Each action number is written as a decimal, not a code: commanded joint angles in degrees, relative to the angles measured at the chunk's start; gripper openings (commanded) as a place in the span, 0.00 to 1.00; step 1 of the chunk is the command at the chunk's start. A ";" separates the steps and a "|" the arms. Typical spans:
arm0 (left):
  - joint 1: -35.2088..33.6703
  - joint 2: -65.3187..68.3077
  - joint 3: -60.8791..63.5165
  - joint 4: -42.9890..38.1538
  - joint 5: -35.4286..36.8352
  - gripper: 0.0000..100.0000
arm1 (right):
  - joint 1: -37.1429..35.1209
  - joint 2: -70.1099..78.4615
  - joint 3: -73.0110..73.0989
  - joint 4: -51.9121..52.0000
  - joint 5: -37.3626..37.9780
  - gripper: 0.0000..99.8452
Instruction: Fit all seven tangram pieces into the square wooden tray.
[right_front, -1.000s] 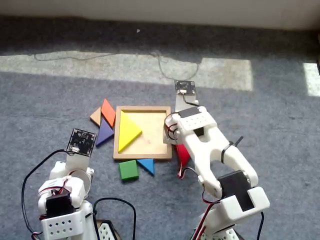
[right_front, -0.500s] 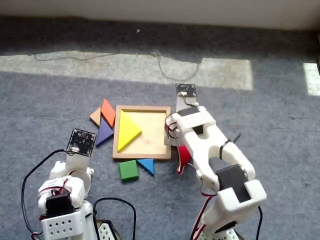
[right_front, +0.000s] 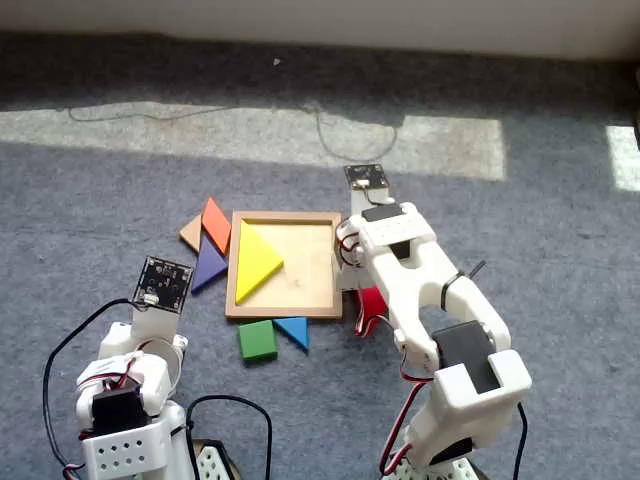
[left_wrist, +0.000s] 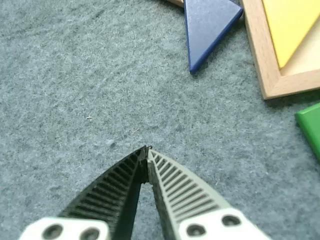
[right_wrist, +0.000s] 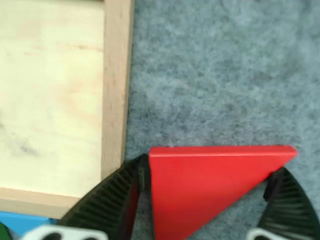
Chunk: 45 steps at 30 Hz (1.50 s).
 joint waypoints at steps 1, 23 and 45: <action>-0.31 -2.07 -1.45 -1.05 -0.26 0.01 | 2.59 -0.13 -0.92 0.92 2.37 0.33; -0.13 -2.07 -1.45 -1.14 -0.26 0.01 | 6.81 -22.37 10.77 -0.57 12.84 0.32; -0.31 -2.07 -1.45 -1.14 -0.26 0.01 | 6.55 -6.64 -2.42 -3.12 -12.75 0.33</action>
